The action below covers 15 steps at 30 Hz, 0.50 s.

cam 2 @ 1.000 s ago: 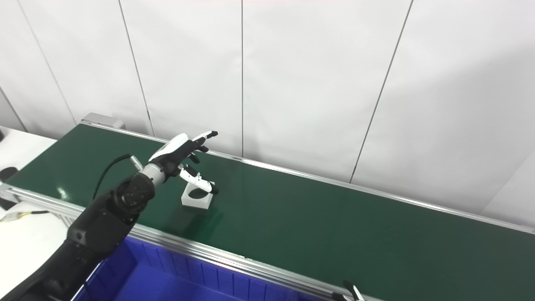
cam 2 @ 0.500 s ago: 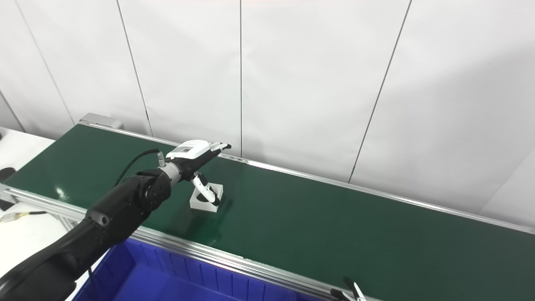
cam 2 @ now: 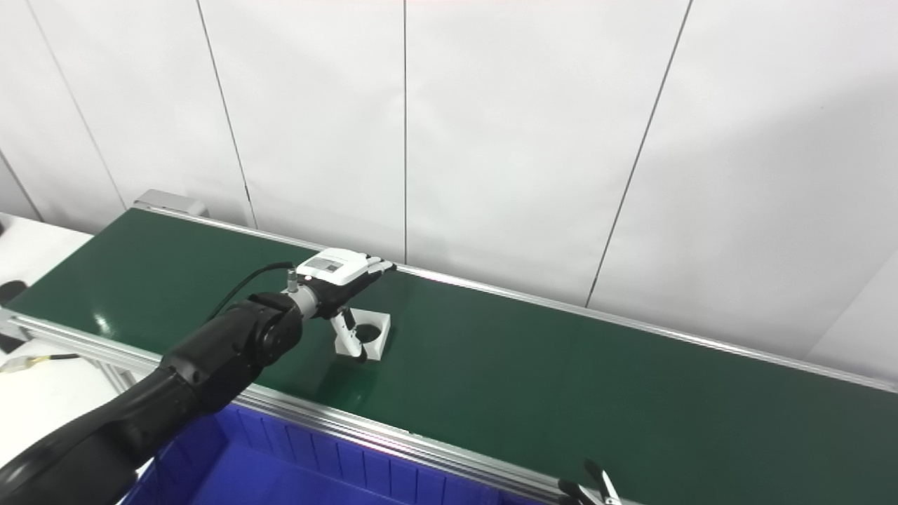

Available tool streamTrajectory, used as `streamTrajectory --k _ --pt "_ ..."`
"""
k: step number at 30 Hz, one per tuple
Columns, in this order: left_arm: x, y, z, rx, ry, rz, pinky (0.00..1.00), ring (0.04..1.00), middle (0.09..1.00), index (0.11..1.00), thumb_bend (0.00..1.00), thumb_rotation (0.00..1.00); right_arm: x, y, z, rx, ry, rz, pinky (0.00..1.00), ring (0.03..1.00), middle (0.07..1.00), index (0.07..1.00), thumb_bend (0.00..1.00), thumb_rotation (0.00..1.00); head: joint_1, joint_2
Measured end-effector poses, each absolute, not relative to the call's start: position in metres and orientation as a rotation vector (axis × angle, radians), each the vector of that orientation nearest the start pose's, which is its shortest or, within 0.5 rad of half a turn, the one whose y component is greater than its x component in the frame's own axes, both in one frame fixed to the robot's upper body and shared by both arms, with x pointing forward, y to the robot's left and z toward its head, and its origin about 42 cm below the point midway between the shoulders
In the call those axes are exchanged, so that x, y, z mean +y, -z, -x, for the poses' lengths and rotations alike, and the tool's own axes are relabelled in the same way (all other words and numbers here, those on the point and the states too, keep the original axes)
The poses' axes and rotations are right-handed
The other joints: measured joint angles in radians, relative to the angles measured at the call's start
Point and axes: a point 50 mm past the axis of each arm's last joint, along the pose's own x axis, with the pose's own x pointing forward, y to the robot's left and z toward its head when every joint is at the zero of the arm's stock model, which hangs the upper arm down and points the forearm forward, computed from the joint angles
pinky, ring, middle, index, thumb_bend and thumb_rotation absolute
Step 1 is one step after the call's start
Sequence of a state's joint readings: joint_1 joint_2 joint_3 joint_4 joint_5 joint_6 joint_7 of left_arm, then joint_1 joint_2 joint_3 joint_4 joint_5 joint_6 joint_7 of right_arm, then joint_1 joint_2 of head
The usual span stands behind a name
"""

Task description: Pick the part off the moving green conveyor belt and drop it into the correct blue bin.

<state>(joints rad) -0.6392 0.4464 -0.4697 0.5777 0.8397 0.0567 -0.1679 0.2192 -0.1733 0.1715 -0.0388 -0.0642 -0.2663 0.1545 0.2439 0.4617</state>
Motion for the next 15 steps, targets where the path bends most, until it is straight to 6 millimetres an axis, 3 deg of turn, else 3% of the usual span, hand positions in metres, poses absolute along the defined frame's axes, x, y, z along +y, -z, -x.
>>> streamTrajectory --k 7,10,15 --pt "0.270 -0.151 -0.468 0.098 0.383 -1.524 0.99 0.963 0.963 0.948 0.85 0.25 -0.222 -0.068 -0.199 -0.067 -0.326 0.182 0.71 0.821 0.856 0.989 0.87 0.03 0.012 0.002" --pt "0.270 -0.147 -0.468 0.113 0.380 -1.515 0.92 0.928 0.943 0.928 0.80 0.16 -0.222 -0.068 -0.199 -0.067 -0.322 0.172 0.71 0.829 0.864 0.992 0.86 0.03 0.020 0.008" --pt "0.266 -0.140 -0.469 0.130 0.360 -1.426 0.88 0.913 0.937 0.925 0.74 0.10 -0.222 -0.072 -0.194 -0.077 -0.320 0.169 0.71 0.831 0.863 0.995 0.85 0.02 0.017 0.014"
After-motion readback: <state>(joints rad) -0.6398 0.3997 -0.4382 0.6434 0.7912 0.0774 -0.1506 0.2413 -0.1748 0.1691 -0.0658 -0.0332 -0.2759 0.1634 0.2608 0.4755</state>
